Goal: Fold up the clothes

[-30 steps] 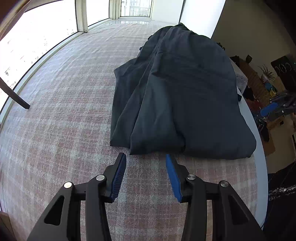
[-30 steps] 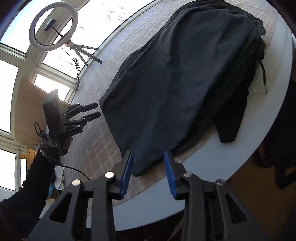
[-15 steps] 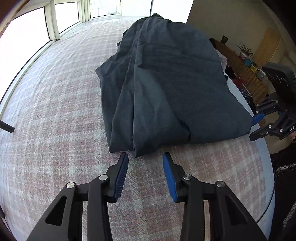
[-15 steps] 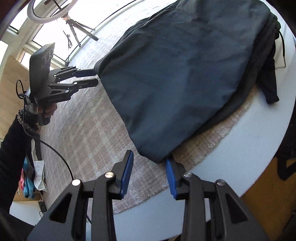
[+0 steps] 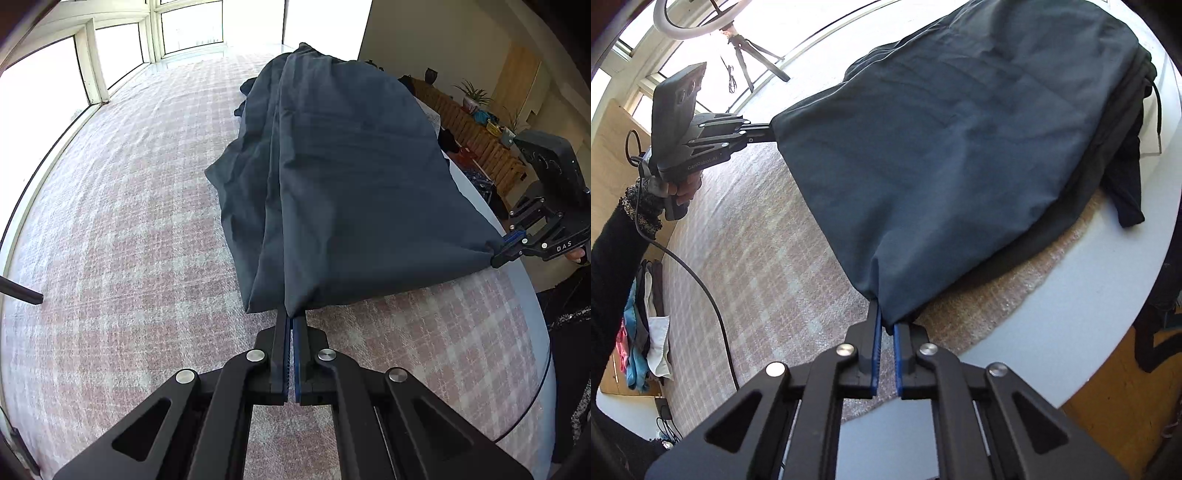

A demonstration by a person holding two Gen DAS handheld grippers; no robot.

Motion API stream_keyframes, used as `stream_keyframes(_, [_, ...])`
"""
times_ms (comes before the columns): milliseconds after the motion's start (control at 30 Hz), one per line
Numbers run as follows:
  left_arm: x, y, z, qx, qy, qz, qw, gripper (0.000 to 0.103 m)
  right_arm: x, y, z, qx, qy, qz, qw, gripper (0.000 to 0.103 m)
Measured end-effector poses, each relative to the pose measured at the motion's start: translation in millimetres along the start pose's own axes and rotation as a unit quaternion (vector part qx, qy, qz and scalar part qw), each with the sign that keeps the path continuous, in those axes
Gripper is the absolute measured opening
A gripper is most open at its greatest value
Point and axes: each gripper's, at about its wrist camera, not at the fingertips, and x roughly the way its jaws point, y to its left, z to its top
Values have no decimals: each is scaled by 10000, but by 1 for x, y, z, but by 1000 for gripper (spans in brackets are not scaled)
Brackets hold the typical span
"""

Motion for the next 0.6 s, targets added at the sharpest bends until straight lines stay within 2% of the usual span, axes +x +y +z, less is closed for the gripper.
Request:
stream_keyframes(133, [19, 4, -7, 75, 394, 316, 9987, 1, 6, 6, 3, -51, 20, 13, 10000, 5])
stream_keyframes(267, [14, 25, -16, -389, 549, 730, 9951, 1, 13, 16, 5, -273, 339, -13, 9991, 6])
stream_keyframes(300, [9, 31, -18, -528, 552, 836, 9936, 1, 9, 17, 4, -312, 437, -35, 9986, 11])
stream_keyframes(333, [3, 36, -21, -721, 526, 836, 9925, 2, 6, 17, 4, -351, 535, -57, 9979, 11])
stream_keyframes(400, [-10, 41, -27, -1185, 450, 719, 9893, 1, -10, 17, 3, -390, 470, -103, 9981, 11])
stream_keyframes(433, [-14, 41, -29, -1409, 372, 537, 9879, 5, -21, 18, 3, -433, 346, -107, 9984, 12])
stream_keyframes(467, [-15, 39, -30, -1626, 310, 386, 9854, 8, -28, 22, 5, -571, 212, -127, 9981, 17])
stream_keyframes(500, [-16, 36, -30, -1842, 252, 240, 9823, 17, -33, 29, 7, -771, 106, -174, 9968, 31])
stream_keyframes(533, [-12, 30, -29, -2055, 250, 50, 9783, 32, -37, 36, 9, -971, 1, -221, 9950, 41])
stream_keyframes(567, [-6, 21, -28, -2232, 291, -41, 9743, 42, -36, 44, 10, -1229, -65, -312, 9919, 53])
stream_keyframes(600, [0, 12, -26, -2388, 317, -42, 9705, 51, -32, 53, 10, -1538, -94, -443, 9871, 53])
